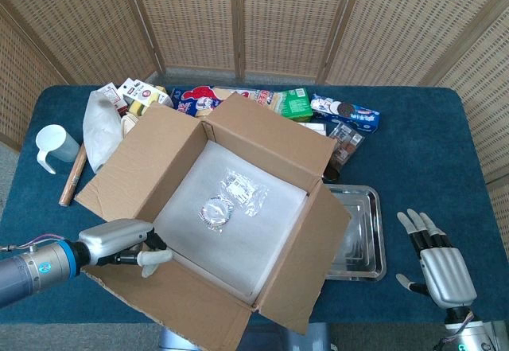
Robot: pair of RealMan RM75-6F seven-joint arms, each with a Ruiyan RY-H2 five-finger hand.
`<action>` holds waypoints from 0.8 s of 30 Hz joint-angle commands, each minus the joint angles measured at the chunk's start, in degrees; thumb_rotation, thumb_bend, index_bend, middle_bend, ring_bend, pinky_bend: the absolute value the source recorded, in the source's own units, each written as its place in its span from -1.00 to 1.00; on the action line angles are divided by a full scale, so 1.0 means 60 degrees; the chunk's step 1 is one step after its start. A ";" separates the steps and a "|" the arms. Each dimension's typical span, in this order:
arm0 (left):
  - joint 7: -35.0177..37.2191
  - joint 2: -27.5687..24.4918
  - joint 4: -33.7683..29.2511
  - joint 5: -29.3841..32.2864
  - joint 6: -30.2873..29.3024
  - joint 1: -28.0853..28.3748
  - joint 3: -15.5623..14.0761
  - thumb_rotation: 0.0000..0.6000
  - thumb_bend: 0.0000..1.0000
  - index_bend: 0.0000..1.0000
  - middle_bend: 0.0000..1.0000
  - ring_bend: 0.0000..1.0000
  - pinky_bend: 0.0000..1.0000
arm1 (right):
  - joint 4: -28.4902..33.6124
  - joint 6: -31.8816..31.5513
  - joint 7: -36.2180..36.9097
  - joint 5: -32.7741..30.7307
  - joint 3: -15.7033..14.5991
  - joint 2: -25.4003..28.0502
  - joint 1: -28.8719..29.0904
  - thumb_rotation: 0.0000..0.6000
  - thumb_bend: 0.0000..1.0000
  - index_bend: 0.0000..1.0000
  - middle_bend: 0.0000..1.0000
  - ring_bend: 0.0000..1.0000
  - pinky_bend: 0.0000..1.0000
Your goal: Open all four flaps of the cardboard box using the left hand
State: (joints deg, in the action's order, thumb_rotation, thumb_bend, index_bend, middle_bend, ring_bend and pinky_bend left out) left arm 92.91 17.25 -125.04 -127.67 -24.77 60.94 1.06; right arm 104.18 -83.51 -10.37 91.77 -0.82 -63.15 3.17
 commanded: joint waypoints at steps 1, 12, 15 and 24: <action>-0.0172 0.0150 -0.0005 -0.0023 0.0293 0.0294 -0.0255 -1.00 -1.00 0.30 0.32 -0.03 0.12 | -0.0003 0.0007 0.0009 -0.0006 0.0001 0.0002 0.0004 1.00 -1.00 -1.00 -1.00 -1.00 -0.56; -0.3504 0.0553 -0.0126 0.2114 0.0862 -0.0078 0.0280 -1.00 -1.00 0.26 0.21 -0.10 0.04 | 0.0009 -0.0007 0.0025 0.0004 -0.0002 0.0015 0.0001 1.00 -1.00 -1.00 -1.00 -1.00 -0.56; -0.5075 0.0641 -0.0126 0.3015 0.0727 -0.0565 0.0616 -1.00 -1.00 0.24 0.14 -0.18 -0.03 | 0.0015 -0.0019 0.0040 0.0018 -0.0001 0.0025 -0.0001 1.00 -1.00 -1.00 -1.00 -1.00 -0.56; -1.0358 0.1463 -0.0258 0.5907 -0.0095 -0.2072 0.1104 -1.00 -1.00 -0.01 -0.22 -0.52 -0.42 | 0.0036 -0.0079 0.0078 0.0067 -0.0003 0.0056 -0.0018 1.00 -1.00 -1.00 -1.00 -1.00 -0.56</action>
State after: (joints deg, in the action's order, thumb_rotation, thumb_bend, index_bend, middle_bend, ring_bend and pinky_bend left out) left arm 44.51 22.85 -126.00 -101.55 -22.53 53.64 5.75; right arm 104.40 -83.98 -9.90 92.17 -0.84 -62.81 3.06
